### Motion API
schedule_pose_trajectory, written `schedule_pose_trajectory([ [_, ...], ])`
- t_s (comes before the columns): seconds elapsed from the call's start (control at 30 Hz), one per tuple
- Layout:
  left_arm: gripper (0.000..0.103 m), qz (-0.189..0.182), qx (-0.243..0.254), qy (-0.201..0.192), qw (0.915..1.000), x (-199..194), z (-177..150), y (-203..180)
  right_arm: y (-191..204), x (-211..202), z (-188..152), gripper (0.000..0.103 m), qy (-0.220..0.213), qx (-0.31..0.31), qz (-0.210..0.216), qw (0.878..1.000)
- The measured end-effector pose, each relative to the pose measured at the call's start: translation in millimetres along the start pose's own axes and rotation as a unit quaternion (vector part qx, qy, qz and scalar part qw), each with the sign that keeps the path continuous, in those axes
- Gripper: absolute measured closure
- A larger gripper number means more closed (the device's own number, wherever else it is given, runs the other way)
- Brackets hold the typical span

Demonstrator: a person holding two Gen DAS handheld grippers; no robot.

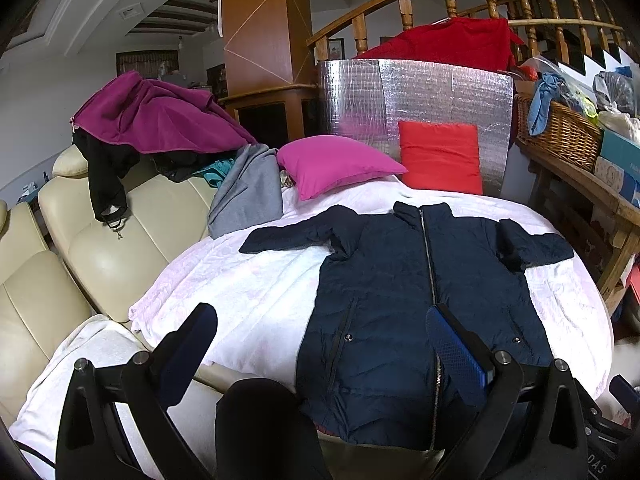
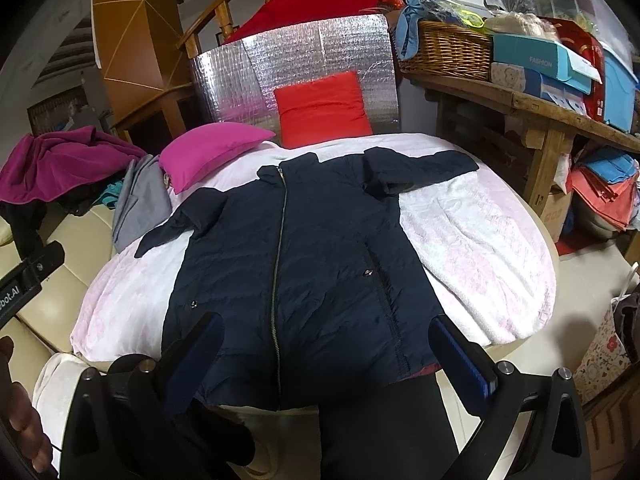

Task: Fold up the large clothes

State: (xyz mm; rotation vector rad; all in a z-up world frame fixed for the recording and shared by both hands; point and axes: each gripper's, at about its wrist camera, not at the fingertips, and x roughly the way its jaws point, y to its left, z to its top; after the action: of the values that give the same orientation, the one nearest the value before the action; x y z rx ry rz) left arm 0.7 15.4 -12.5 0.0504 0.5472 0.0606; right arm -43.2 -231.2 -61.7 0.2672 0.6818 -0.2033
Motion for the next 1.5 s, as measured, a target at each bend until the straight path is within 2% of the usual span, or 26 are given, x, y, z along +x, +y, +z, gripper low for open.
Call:
schedule_pose_trajectory([
  [0.87, 0.000, 0.001, 0.003, 0.015, 0.9999, 9.8, -2.9, 0.1, 0.2, 11.6, -3.6, 0.000, 0.022, 0.001, 0.006, 1.000],
  [1.07, 0.000, 0.002, 0.014, 0.029, 0.9995, 27.7, -3.3, -4.4, -13.7, 21.1, 3.4, 0.000, 0.028, 0.020, 0.008, 0.999],
  [1.17, 0.000, -0.005, 0.026, 0.047, 0.9986, 50.6, 0.1, -10.3, -23.2, 30.3, 13.3, 0.000, 0.026, 0.022, 0.005, 0.999],
  [1.27, 0.000, 0.005, 0.047, 0.071, 0.9964, 91.7, 8.3, -20.8, -38.3, 48.7, 32.7, 0.000, 0.029, 0.030, 0.005, 0.999],
  [1.4, 0.000, 0.008, 0.059, 0.135, 0.9890, 171.5, 19.7, -42.6, -67.0, 82.6, 69.4, 0.000, 0.027, 0.045, 0.004, 0.999],
  [1.47, 0.000, 0.016, 0.068, 0.176, 0.9820, 219.1, 21.9, -60.3, -87.3, 106.0, 89.5, 0.000, 0.027, 0.059, 0.009, 0.998],
  [1.5, 0.000, 0.017, 0.072, 0.187, 0.9795, 235.6, 21.4, -67.6, -112.6, 134.5, 108.6, 0.000, 0.033, 0.083, 0.016, 0.996],
])
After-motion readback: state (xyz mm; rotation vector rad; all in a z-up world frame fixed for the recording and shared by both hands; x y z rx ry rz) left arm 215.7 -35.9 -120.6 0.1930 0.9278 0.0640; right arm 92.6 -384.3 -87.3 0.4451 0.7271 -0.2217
